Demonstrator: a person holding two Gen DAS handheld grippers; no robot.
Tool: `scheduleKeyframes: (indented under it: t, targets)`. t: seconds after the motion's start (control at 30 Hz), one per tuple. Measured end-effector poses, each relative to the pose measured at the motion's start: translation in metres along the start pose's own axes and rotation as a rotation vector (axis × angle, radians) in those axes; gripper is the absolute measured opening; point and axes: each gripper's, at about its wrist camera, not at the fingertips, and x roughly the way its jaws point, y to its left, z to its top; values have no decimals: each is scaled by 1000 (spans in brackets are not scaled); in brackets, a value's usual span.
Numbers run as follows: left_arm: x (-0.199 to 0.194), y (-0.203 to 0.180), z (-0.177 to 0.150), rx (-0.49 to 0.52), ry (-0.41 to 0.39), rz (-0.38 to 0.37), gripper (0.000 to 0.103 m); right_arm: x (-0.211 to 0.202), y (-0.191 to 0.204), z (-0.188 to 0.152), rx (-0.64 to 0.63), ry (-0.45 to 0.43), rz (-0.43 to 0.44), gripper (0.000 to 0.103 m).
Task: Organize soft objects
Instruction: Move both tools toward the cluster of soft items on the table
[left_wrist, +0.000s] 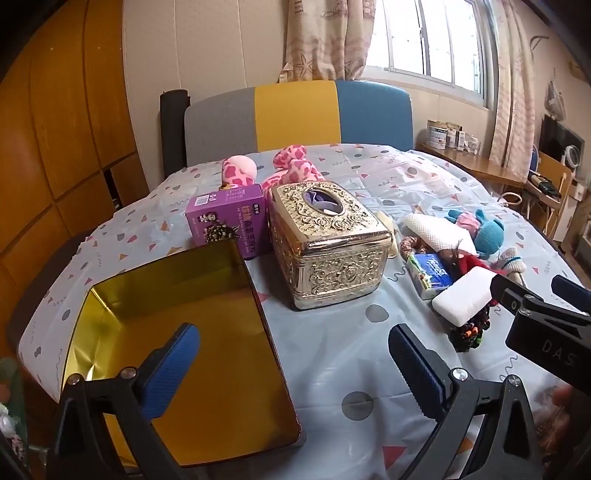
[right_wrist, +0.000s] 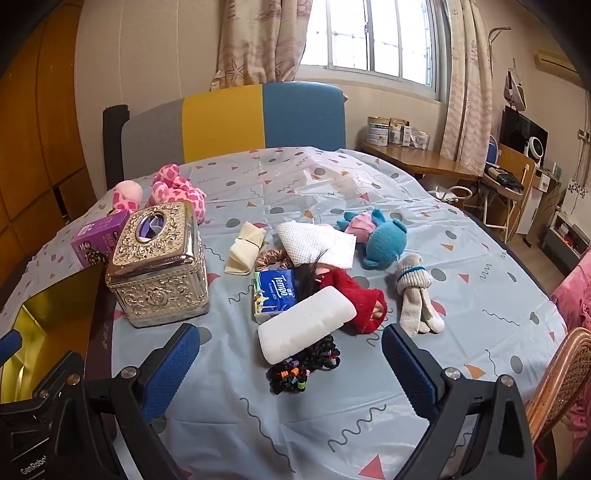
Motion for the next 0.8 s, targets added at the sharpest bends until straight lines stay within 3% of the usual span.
scheduleKeyframes:
  t: [0.8]
  targets:
    - [-2, -9, 0, 46, 4, 0, 103, 7, -12, 8, 10, -15, -19, 101]
